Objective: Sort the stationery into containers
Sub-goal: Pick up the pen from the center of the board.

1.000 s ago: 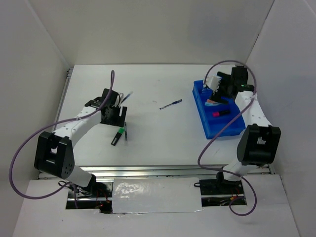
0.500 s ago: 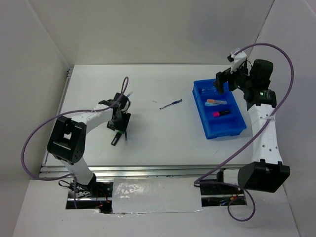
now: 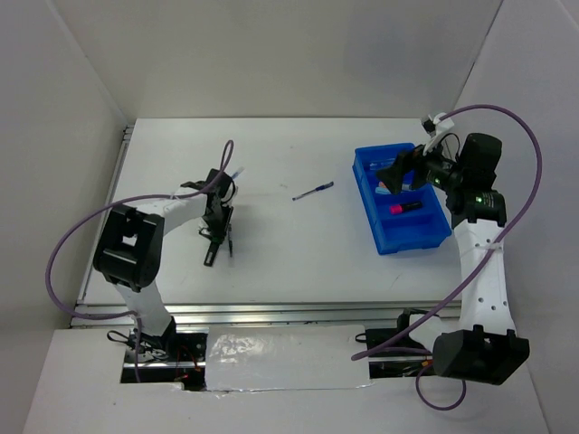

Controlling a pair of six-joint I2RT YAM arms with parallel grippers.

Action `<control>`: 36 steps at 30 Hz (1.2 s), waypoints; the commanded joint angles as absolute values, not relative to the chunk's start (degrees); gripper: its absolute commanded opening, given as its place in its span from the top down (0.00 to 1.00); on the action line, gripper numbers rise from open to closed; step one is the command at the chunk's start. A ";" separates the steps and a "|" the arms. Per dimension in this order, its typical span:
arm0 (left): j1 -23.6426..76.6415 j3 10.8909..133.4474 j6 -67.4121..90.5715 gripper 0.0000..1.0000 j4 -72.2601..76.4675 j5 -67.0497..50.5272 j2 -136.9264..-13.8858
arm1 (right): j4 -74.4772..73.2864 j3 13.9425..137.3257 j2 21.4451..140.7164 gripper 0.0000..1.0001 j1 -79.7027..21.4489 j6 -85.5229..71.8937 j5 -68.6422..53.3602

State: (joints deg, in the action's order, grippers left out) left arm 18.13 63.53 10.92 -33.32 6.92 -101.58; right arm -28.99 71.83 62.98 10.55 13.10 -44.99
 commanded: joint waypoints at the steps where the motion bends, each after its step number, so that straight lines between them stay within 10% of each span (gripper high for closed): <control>1: 15.48 65.30 11.34 0.64 -33.13 5.54 -103.44 | -25.93 69.79 61.70 0.00 10.46 9.15 -48.51; 13: 7.99 74.71 23.16 0.82 -20.53 -21.70 -83.71 | -15.48 63.38 61.26 0.00 -6.73 -5.35 -47.30; 36: 18.55 78.75 39.28 0.89 -10.47 -24.69 -79.63 | -11.51 85.51 86.92 0.00 -35.07 -16.43 -23.03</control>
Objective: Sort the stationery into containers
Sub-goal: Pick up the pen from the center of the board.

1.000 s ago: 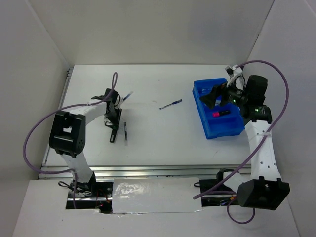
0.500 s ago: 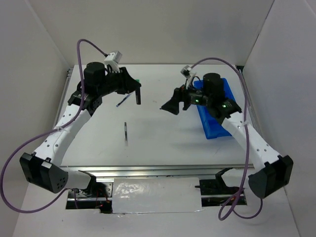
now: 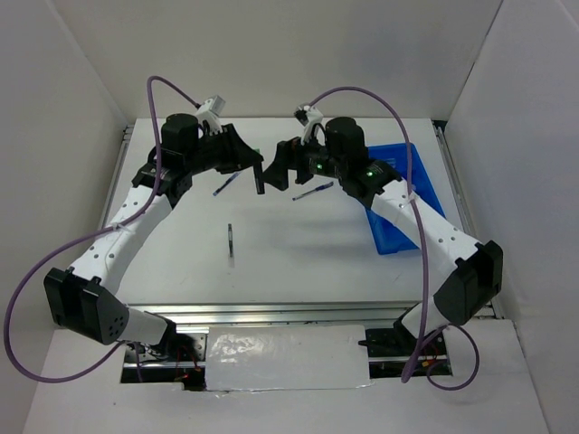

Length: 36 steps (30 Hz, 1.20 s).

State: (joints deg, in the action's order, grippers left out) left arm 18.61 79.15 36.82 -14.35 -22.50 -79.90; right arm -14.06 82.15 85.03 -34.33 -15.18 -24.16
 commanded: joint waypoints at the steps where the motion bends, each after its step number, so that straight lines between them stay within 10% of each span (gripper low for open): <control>1: 18.63 78.66 39.46 0.90 -10.29 -25.22 -79.72 | -11.43 85.95 87.71 0.01 -35.07 -16.78 -23.38; 11: 19.25 79.28 40.25 0.90 -10.11 -25.75 -79.72 | -10.90 92.37 95.01 0.29 -35.16 -18.11 -24.70; 17: 19.16 78.58 39.55 0.89 -10.20 -25.58 -79.54 | -11.16 91.94 95.10 0.97 -36.12 -15.74 -23.73; 21: 19.16 78.75 39.29 0.75 -10.46 -25.23 -79.54 | -10.72 90.44 93.78 1.00 -36.21 -14.68 -23.90; 23: 19.16 78.66 39.20 0.46 -10.46 -24.53 -79.45 | -10.46 90.00 92.99 1.00 -36.12 -14.15 -23.99; 24: 19.16 78.66 39.20 0.01 -10.81 -23.83 -79.45 | -10.37 89.56 92.73 1.00 -36.30 -13.89 -23.99; 36: 13.27 82.35 29.38 0.01 -18.00 -12.57 -75.94 | -22.79 82.71 83.68 1.00 -28.84 10.69 -27.85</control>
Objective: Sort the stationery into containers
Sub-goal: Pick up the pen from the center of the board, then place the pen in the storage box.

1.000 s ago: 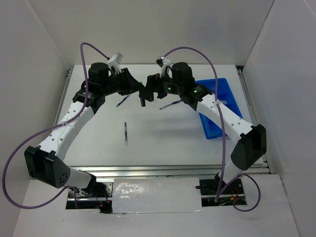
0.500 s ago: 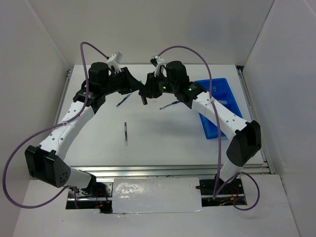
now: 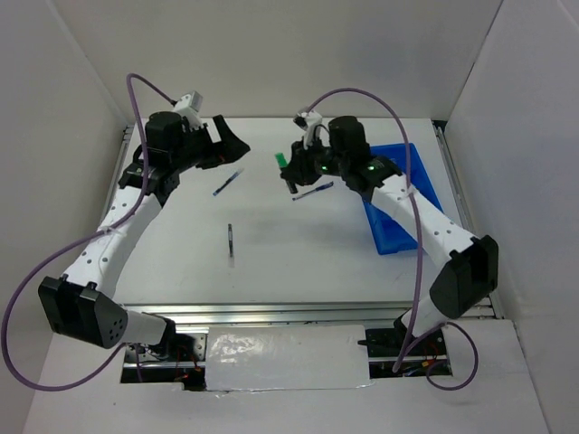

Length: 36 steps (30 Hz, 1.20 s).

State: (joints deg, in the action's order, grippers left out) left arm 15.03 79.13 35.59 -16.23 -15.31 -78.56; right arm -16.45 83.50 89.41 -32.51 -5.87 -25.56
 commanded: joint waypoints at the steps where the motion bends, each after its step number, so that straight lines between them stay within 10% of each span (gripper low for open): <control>1: 13.18 82.09 25.18 0.01 -19.24 -11.87 -75.94 | -26.59 82.71 81.93 1.00 -26.65 18.21 -28.91; 14: 13.18 70.93 11.34 0.01 -20.83 -18.20 -75.40 | -44.91 69.08 76.89 1.00 6.58 102.63 -17.32; 36: 12.83 73.12 8.88 0.01 -29.09 -4.31 -81.21 | -37.71 66.27 94.48 0.87 6.77 108.90 -6.86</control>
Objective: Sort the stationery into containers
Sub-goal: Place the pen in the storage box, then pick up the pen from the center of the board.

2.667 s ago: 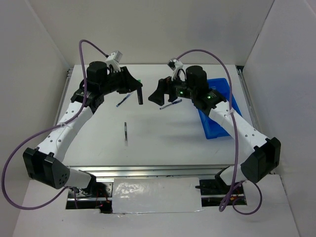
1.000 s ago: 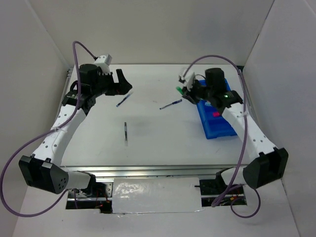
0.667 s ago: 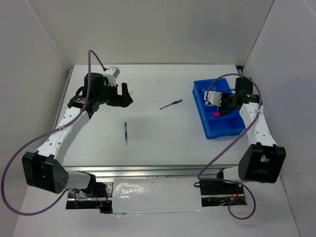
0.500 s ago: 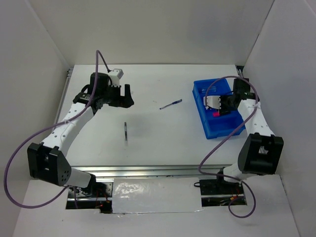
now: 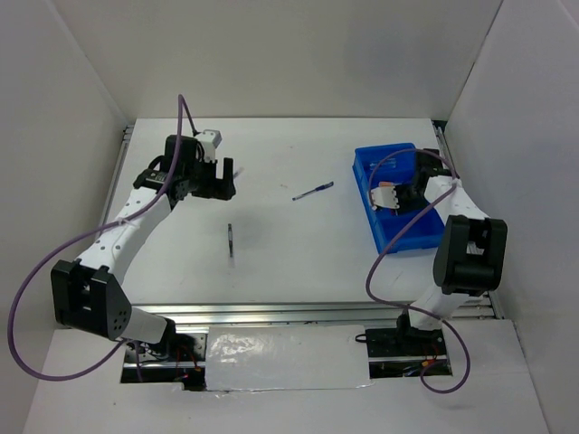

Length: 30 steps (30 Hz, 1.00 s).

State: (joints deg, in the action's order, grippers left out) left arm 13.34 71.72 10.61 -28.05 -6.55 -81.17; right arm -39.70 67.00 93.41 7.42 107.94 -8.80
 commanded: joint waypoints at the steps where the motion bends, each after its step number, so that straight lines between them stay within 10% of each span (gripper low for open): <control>1: 12.75 73.39 8.70 0.01 -29.27 -3.96 -81.56 | -37.71 66.10 94.92 0.83 6.85 108.90 -6.51; 7: 12.39 72.33 6.16 0.01 -27.16 -4.83 -81.39 | -34.37 63.72 95.63 0.46 6.24 108.81 -5.10; 12: 13.71 74.08 2.99 0.02 -26.01 -0.97 -85.23 | -34.01 66.52 94.66 0.42 5.89 105.66 -8.07; 22: 11.17 86.12 -10.02 0.51 -29.89 -0.35 -103.08 | -38.50 80.16 84.21 0.42 5.89 81.59 -28.02; 30: 10.02 101.50 -13.80 0.48 -32.96 -0.26 -120.05 | -28.13 74.89 71.90 0.34 6.24 38.18 -37.96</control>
